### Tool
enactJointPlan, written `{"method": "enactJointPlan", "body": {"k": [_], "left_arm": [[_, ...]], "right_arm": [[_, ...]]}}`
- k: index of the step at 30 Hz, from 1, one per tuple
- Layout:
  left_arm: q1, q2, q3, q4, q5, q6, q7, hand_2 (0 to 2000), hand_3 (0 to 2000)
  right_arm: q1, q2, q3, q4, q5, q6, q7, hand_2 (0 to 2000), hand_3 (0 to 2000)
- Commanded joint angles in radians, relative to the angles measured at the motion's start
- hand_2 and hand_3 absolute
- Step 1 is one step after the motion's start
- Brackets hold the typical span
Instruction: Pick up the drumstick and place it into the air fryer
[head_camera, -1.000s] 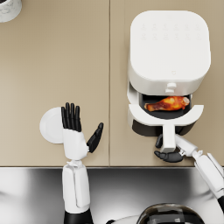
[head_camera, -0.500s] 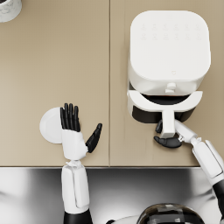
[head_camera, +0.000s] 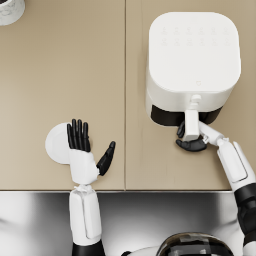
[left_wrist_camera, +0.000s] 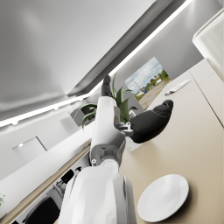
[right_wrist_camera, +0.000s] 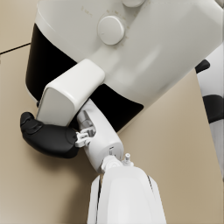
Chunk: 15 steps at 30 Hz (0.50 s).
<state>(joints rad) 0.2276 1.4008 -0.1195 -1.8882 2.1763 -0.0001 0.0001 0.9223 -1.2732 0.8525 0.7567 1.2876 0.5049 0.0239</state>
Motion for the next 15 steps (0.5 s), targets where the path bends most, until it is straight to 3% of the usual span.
{"method": "enactJointPlan", "body": {"k": [1,6,15], "left_arm": [[-0.004,0.000,0.001,-0.002,0.000,0.000,0.000,0,0],[-0.011,0.000,0.002,-0.006,0.000,0.000,0.000,0,0],[-0.013,0.000,0.002,-0.007,0.000,0.000,0.000,0,0]], "right_arm": [[-0.013,-0.012,-0.040,-0.005,0.000,0.021,-0.009,2000,2000],[-0.045,-0.038,-0.130,-0.005,-0.008,0.049,-0.035,2000,2000],[-0.058,-0.043,-0.151,-0.001,-0.012,0.042,-0.047,2000,2000]]}}
